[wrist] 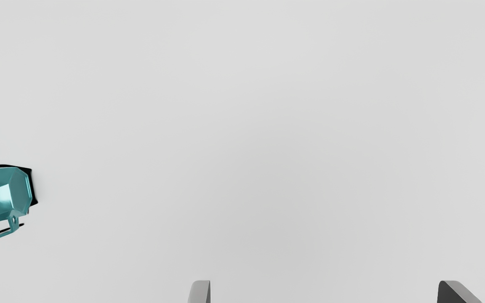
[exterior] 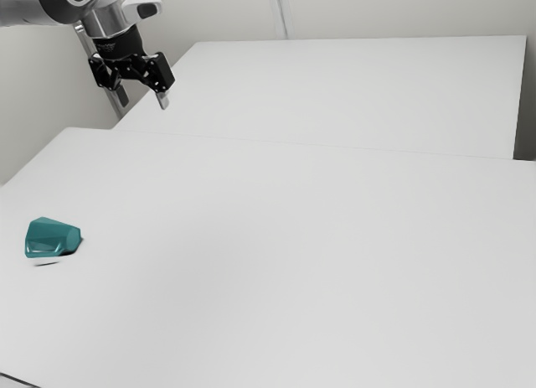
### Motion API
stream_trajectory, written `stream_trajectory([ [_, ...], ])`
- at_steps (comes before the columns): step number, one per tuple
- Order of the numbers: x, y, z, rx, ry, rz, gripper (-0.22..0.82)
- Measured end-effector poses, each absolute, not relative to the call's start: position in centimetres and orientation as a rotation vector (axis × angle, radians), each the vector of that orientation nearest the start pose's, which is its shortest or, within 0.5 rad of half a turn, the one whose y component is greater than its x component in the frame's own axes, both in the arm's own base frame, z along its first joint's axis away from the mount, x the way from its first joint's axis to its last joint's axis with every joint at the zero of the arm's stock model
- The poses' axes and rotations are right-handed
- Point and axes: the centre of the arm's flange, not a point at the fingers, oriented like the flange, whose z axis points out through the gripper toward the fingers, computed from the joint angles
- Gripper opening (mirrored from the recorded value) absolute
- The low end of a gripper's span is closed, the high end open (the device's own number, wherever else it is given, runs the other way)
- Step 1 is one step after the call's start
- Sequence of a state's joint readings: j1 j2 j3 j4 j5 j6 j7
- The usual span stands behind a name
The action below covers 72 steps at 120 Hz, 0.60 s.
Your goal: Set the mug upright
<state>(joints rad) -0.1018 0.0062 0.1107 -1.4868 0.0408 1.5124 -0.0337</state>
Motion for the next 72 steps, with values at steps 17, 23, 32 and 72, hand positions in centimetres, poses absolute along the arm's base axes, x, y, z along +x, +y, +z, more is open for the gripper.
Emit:
stream_trajectory([
  [17,55.1,1.1,65.6,-3.099,-0.077,-0.032,0.59],
  [23,55.1,1.2,65.6,-3.099,-0.08,-0.032,0.59],
  [32,55.1,1.3,65.6,-3.099,-0.082,-0.033,0.59],
  [72,54.9,2.3,66.3,-3.097,-0.082,-0.043,0.59],
])
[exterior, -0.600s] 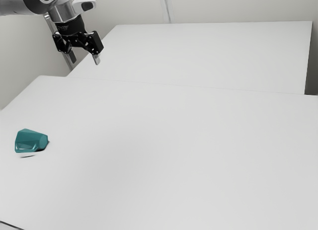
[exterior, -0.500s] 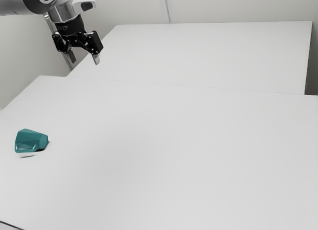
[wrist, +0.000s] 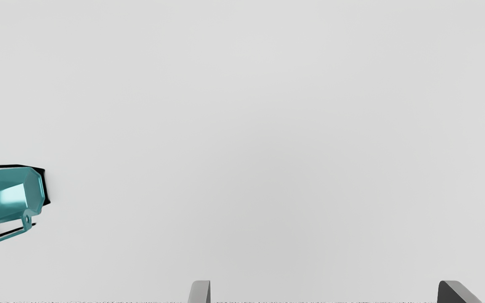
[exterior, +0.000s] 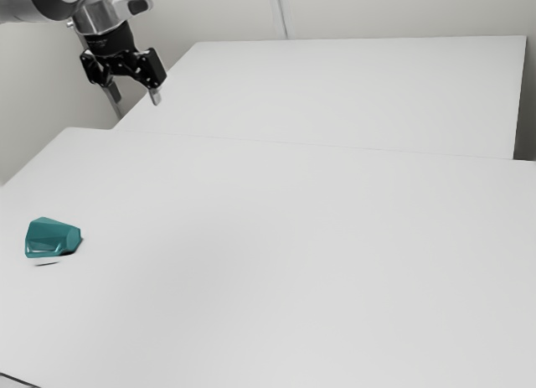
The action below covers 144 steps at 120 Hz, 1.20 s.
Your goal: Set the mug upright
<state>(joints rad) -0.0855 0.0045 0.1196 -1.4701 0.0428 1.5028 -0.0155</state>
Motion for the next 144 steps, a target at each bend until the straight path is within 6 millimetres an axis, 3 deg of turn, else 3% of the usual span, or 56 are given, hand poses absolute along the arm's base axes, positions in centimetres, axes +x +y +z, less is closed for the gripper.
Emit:
stream_trajectory([
  [49,54.4,5.2,66.2,-3.087,-0.142,-0.002,0.59],
  [97,53.9,10.2,65.7,-3.079,-0.256,0.027,0.59],
  [123,52.8,15.5,65.3,-3.067,-0.378,0.043,0.59],
  [144,50.8,23.3,64.8,-3.038,-0.565,0.058,0.59],
])
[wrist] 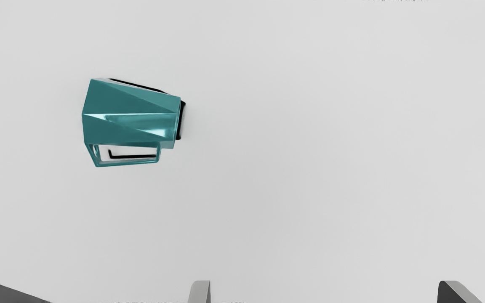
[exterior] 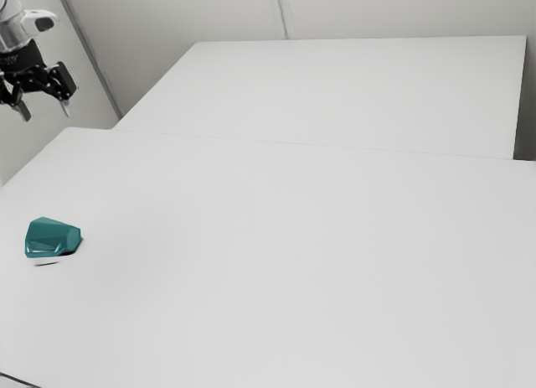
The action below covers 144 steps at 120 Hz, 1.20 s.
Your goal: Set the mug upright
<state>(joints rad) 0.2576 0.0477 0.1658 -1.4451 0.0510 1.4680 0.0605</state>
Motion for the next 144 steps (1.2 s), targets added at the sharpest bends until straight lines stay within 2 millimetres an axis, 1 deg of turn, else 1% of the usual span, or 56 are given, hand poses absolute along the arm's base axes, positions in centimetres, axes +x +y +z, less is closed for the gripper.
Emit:
stream_trajectory([
  [15,48.2,29.6,64.6,-3.009,-0.706,0.065,0.59],
  [22,47.6,31.6,64.3,-3.007,-0.732,0.069,0.59],
  [29,47.3,33.3,63.3,-3.018,-0.74,0.087,0.59],
  [37,46.6,35.7,61.8,-3.053,-0.761,0.1,0.59],
  [48,44.4,40.4,59.6,-3.108,-0.819,0.079,0.59],
  [60,42.2,45.6,55.8,-3.198,-0.87,0.028,0.59],
  [71,41.0,48.6,53.0,-3.28,-0.854,-0.054,0.59],
  [82,40.2,50.6,51.2,-3.351,-0.802,-0.158,0.59],
  [95,39.4,52.5,48.6,-3.419,-0.717,-0.276,0.59],
  [100,39.1,53.0,47.9,-3.437,-0.678,-0.324,0.59],
  [109,39.1,53.5,46.8,-3.463,-0.589,-0.382,0.59],
  [126,38.7,54.2,44.0,-3.502,-0.45,-0.422,0.59],
  [144,38.0,54.2,41.3,-3.528,-0.337,-0.441,0.59],
])
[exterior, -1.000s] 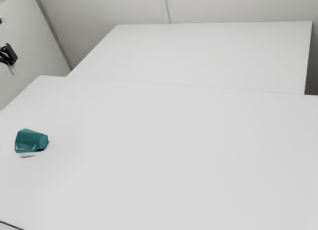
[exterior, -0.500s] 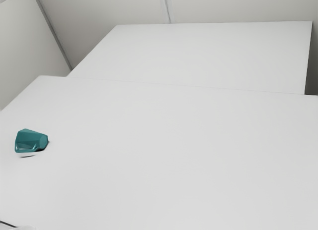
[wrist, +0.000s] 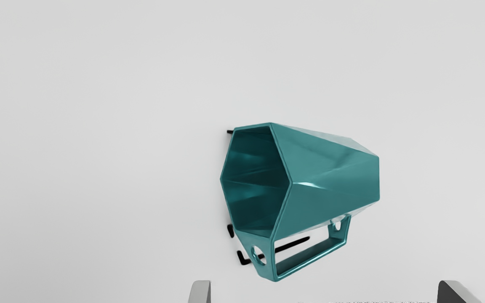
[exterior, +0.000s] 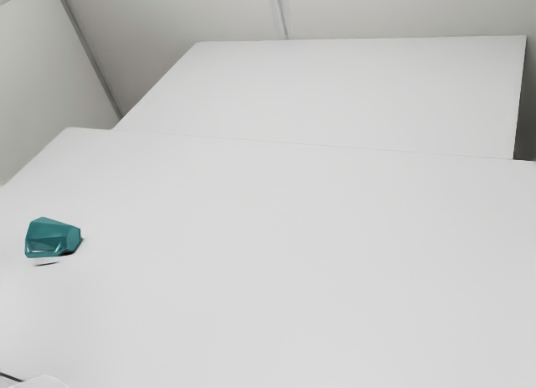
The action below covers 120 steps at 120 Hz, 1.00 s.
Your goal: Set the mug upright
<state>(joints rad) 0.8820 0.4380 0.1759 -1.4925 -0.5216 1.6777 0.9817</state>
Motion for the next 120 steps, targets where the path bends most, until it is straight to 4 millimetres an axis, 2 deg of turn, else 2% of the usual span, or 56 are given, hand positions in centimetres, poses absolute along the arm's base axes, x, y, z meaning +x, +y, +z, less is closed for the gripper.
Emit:
stream_trajectory([
  [40,37.9,54.5,36.8,-3.555,-0.173,-0.522,0.59],
  [72,38.3,53.9,35.7,-3.584,-0.076,-0.705,0.58],
  [120,38.3,52.9,33.1,-3.658,0.027,-0.728,0.58],
])
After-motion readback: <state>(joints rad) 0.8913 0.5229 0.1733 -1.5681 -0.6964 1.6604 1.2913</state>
